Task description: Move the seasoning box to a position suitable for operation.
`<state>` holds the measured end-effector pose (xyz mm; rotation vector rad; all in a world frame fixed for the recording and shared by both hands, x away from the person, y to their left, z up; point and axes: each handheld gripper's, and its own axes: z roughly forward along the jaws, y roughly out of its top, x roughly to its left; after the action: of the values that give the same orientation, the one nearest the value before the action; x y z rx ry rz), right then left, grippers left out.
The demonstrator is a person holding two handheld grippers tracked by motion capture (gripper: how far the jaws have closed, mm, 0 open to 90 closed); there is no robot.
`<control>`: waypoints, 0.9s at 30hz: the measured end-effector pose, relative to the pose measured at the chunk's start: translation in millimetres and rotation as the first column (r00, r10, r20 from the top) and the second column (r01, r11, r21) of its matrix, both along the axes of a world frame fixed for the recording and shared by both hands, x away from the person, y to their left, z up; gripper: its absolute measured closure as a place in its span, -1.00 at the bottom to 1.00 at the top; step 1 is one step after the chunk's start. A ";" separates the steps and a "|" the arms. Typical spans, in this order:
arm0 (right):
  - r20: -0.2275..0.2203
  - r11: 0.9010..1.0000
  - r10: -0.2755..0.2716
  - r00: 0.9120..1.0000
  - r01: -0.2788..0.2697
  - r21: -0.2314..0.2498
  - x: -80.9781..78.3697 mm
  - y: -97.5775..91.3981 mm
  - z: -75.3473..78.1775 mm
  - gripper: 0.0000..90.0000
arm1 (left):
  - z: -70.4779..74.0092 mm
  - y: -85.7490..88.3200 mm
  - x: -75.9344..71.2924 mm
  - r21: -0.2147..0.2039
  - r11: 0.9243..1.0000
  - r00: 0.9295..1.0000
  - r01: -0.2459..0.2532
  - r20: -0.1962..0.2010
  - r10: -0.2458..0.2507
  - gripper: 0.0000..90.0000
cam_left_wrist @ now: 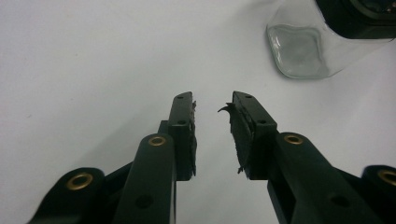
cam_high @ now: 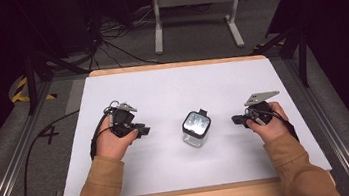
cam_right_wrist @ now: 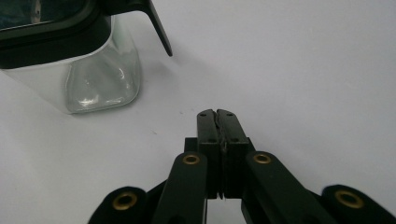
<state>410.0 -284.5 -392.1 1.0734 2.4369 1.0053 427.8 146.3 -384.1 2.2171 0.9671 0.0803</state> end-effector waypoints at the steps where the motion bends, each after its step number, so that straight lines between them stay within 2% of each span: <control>1: 0.000 1.000 0.000 1.000 0.000 0.000 0.0 0.0 0.0 1.00 | 0.0 0.0 0.0 0.000 1.000 1.000 0.000 0.000 0.000 0.59; 8: 0.006 1.000 -0.002 1.000 0.002 0.004 -0.9 -3.3 1.0 1.00 | 1.8 -1.9 -0.4 -0.008 1.000 1.000 -0.001 0.012 0.001 0.68; 11: 0.008 1.000 -0.007 1.000 0.007 0.009 -1.4 -4.3 2.0 1.00 | 1.8 -3.9 -0.5 -0.028 1.000 1.000 -0.002 0.027 0.003 0.78; 13: 0.013 1.000 -0.013 1.000 0.013 0.008 -2.6 -6.5 2.4 1.00 | 3.3 -8.0 -0.8 -0.040 0.999 1.000 0.014 0.022 -0.013 0.87; 17: 0.013 1.000 -0.023 1.000 0.023 0.008 -5.4 -10.4 3.4 1.00 | 5.4 -15.4 -0.2 -0.045 0.998 0.999 0.036 0.032 -0.035 0.92; 24: 0.017 0.999 -0.052 0.999 0.052 0.016 -13.8 -23.2 4.9 1.00 | 7.7 -35.4 1.4 -0.050 0.994 0.995 0.096 0.040 -0.094 0.96; 27: 0.021 0.998 -0.061 0.998 0.061 0.022 -17.8 -28.4 5.8 1.00 | 7.3 -45.7 2.9 -0.066 0.991 0.992 0.120 0.052 -0.116 0.95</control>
<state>392.2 -312.9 -386.3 1.1311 2.3666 1.0198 430.7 100.6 -376.8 2.1941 0.7994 0.0451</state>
